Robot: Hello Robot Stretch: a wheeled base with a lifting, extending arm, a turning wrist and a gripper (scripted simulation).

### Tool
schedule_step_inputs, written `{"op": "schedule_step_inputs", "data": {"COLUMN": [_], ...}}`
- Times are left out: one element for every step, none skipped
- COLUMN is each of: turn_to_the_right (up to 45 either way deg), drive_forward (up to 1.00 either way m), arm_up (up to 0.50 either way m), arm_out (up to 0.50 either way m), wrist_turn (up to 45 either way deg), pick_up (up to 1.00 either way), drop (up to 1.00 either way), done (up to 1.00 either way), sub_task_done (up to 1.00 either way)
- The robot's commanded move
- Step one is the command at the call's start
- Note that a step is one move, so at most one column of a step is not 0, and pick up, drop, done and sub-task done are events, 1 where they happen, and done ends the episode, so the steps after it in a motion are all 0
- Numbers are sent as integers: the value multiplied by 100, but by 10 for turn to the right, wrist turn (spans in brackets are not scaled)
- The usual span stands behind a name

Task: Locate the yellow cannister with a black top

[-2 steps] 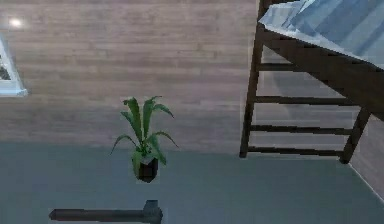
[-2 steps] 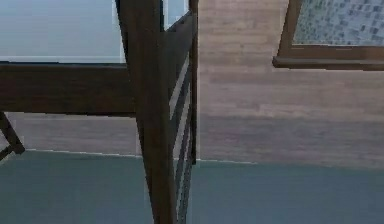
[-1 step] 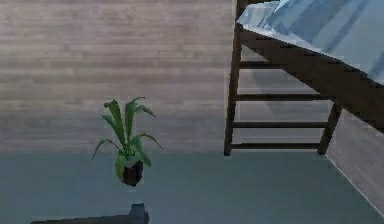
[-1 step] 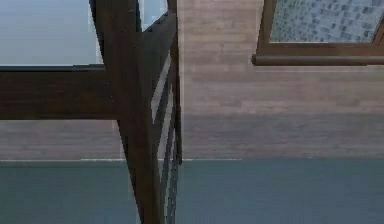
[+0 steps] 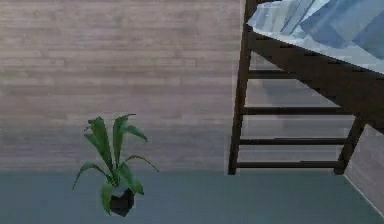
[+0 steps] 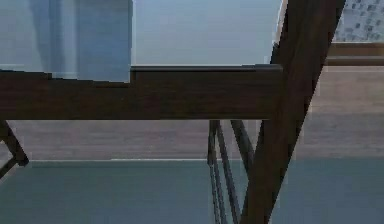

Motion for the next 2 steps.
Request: {"op": "schedule_step_inputs", "data": {"turn_to_the_right": [-450, -150], "drive_forward": [0, 0], "arm_up": [0, 0], "arm_out": [0, 0], "wrist_turn": [0, 0], "pick_up": [0, 0], "drop": [0, 0], "done": [0, 0], "sub_task_done": [0, 0]}}
